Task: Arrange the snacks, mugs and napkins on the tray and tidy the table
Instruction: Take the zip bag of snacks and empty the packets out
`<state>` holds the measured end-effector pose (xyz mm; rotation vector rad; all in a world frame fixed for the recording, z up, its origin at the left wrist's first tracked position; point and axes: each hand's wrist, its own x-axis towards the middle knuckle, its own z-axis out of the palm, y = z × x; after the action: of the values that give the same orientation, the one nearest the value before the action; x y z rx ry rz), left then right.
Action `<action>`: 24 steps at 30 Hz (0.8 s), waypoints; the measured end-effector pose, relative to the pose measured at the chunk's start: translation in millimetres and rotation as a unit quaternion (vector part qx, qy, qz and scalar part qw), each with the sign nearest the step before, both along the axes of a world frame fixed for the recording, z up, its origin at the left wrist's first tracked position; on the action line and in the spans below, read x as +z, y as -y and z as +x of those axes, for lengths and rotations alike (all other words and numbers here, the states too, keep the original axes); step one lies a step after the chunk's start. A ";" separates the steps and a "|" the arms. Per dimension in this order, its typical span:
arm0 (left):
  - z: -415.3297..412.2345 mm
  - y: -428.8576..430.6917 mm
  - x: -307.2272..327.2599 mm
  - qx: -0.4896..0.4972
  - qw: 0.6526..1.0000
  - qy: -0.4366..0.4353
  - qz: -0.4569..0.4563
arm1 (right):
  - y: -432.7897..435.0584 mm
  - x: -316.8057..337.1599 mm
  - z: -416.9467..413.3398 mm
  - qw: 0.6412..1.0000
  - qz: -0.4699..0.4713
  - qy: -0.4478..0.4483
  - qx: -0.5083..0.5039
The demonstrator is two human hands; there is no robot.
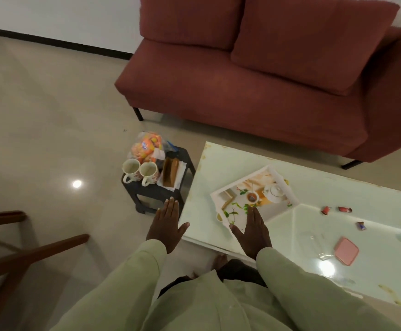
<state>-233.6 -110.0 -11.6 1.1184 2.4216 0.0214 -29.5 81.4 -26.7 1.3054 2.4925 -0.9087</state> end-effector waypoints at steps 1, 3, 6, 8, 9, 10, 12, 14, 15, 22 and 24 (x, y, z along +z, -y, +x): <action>-7.5 0.4 1.3 0.018 1.000 0.003 0.000 | -3.8 -0.4 -11.0 1.000 -0.005 -0.001 0.014; -21.6 0.9 5.8 0.049 0.999 0.005 -0.001 | -11.1 0.6 -33.5 0.999 -0.013 -0.002 0.041; -42.3 0.0 14.7 0.088 0.996 0.007 0.011 | -22.7 6.9 -66.6 0.997 -0.026 -0.009 0.070; -61.1 -2.3 19.4 0.112 0.993 0.005 0.027 | -29.8 10.4 -91.7 0.995 -0.023 -0.009 0.094; -71.2 -3.4 21.5 0.120 0.992 0.006 0.032 | -32.7 12.5 -103.7 0.994 -0.020 -0.007 0.108; -83.7 -4.6 23.7 0.127 0.991 0.008 0.038 | -35.1 14.3 -117.7 0.993 -0.019 -0.005 0.119; -110.0 -6.8 27.6 0.142 0.988 0.013 0.058 | -36.6 17.1 -145.4 0.992 -0.027 -0.007 0.124; -138.3 -9.2 31.9 0.141 0.987 0.010 0.076 | -34.2 19.4 -171.7 0.992 -0.036 -0.013 0.120; -156.3 -10.9 33.3 0.137 0.987 0.006 0.082 | -32.3 19.2 -187.5 0.992 -0.036 -0.016 0.119; -288.8 -13.1 27.5 0.094 0.992 0.049 0.064 | -13.9 14.9 -291.9 0.995 -0.077 -0.012 0.054; -324.0 -14.0 21.5 0.093 0.990 0.083 0.065 | -6.8 14.4 -317.6 0.993 -0.115 -0.011 0.016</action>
<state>-557.6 -96.0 9.9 0.9015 2.3917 0.3245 -347.2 88.2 -12.2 1.1838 2.3326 -1.1699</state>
